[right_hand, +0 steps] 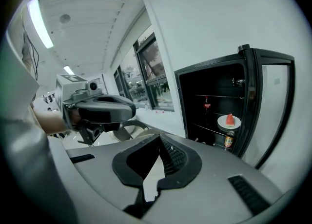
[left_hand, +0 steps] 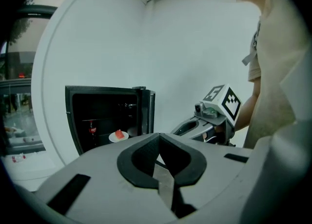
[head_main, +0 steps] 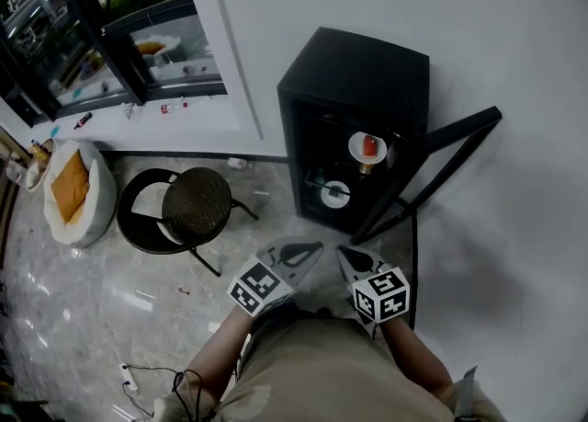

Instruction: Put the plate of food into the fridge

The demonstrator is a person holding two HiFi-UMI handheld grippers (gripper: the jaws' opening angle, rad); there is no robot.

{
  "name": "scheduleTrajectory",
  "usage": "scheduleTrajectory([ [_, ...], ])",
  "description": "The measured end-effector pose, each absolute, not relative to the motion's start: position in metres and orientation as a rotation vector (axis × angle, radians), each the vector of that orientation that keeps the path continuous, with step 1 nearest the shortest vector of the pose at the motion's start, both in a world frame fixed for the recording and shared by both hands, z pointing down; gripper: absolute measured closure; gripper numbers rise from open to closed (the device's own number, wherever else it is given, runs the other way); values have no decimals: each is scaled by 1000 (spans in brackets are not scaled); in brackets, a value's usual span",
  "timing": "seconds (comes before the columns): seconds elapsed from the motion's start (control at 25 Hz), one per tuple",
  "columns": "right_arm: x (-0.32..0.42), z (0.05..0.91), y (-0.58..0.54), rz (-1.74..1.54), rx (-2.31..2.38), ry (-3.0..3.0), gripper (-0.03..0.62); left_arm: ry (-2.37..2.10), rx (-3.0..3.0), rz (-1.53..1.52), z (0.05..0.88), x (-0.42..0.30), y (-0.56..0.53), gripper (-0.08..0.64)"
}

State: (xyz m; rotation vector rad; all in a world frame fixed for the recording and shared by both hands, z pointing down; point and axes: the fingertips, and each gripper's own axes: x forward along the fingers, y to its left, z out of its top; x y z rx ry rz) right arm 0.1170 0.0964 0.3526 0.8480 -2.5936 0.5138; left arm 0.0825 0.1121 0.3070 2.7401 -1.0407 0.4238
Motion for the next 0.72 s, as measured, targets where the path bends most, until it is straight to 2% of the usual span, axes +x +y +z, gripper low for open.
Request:
scheduleTrajectory([
  [0.36, 116, 322, 104, 488, 865, -2670, 571, -1342, 2680, 403, 279, 47, 127, 549],
  [0.72, 82, 326, 116, 478, 835, -2674, 571, -1334, 2663, 425, 283, 15, 137, 549],
])
